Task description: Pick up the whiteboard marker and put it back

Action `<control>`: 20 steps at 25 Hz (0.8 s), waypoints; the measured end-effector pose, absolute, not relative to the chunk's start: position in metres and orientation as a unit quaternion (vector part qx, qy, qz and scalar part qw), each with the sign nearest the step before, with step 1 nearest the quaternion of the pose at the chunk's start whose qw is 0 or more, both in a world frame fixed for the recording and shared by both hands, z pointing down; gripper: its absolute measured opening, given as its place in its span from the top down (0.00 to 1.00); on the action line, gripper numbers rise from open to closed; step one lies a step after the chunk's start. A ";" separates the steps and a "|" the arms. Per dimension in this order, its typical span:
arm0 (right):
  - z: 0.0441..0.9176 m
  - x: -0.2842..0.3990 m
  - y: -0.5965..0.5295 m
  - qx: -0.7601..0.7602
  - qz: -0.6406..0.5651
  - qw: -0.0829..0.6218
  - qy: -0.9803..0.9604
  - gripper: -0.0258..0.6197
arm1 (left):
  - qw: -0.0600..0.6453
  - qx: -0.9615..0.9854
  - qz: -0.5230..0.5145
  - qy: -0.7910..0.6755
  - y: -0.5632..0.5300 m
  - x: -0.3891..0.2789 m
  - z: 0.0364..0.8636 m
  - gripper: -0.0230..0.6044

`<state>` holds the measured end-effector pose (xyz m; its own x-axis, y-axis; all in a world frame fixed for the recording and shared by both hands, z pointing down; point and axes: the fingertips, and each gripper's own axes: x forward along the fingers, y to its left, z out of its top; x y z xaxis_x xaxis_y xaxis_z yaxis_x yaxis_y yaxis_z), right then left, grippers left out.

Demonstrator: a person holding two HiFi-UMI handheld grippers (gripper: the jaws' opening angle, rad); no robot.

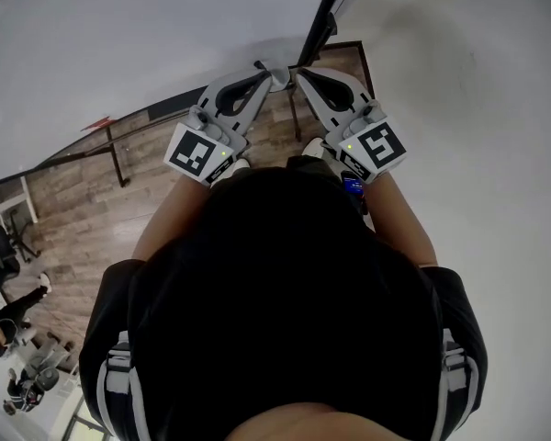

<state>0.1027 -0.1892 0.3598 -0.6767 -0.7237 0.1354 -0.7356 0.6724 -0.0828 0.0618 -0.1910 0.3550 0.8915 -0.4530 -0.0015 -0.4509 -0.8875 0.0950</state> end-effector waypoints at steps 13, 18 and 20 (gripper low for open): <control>0.383 0.112 -0.201 0.268 0.070 0.052 -0.959 0.97 | 0.034 0.928 -0.018 -0.370 -0.195 0.069 0.362 0.96; 0.396 0.112 -0.206 0.232 0.069 0.065 -0.968 0.97 | 0.030 0.906 -0.020 -0.422 -0.198 0.063 0.368 0.96; 0.403 0.111 -0.207 0.224 0.071 0.076 -0.969 0.97 | 0.031 0.898 -0.023 -0.438 -0.197 0.059 0.370 0.96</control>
